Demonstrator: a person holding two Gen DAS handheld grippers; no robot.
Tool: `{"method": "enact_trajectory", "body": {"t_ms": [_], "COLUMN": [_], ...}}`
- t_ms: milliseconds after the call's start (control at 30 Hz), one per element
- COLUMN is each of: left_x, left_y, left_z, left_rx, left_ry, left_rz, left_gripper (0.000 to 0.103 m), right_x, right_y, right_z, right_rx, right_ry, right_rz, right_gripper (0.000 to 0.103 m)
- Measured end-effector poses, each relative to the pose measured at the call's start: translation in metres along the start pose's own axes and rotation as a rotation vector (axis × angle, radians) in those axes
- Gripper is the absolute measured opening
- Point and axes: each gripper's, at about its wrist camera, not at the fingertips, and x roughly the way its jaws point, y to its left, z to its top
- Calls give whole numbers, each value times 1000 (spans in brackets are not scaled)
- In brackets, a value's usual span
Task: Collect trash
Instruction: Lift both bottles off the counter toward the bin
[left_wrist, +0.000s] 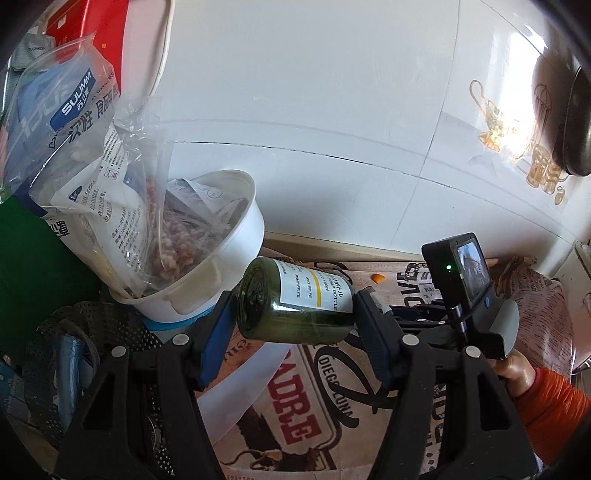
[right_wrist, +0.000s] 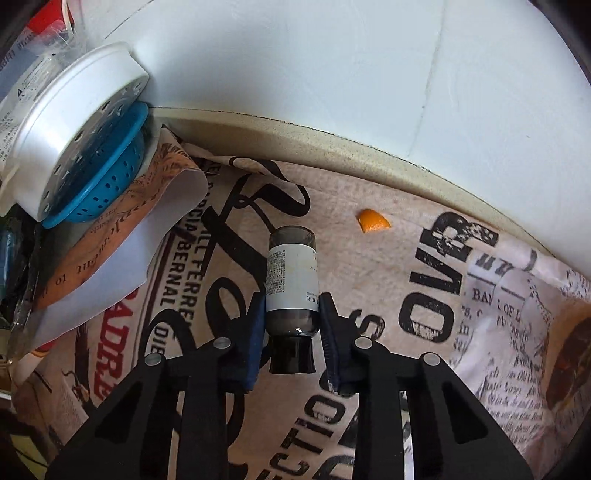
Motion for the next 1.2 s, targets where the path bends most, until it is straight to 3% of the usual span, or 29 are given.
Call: {"method": "enact_trajectory", "body": {"t_ms": [133, 267, 433, 700, 933, 1200], "left_x": [-15, -37, -72, -145, -227, -317], "left_y": [-14, -34, -62, -118, -171, -228], "left_z": [1, 1, 5, -7, -60, -157], "left_rx": [18, 34, 59, 123, 143, 126], "left_ry": [-15, -45, -84, -149, -197, -219], "left_rz": [-29, -75, -145, -218, -225, -181], "left_gripper": [64, 64, 64, 64, 64, 64], "right_x": [-44, -118, -220, -325, -393, -449], "right_y": [-2, -6, -10, -2, 4, 9], "right_z": [-14, -32, -71, -132, -222, -344], "right_rx": [58, 112, 163, 217, 220, 203], "right_ry": [-75, -189, -349, -512, -600, -631], "right_rz": [-5, -35, -113, -209, -220, -179], "right_gripper": [26, 26, 26, 26, 26, 26]}}
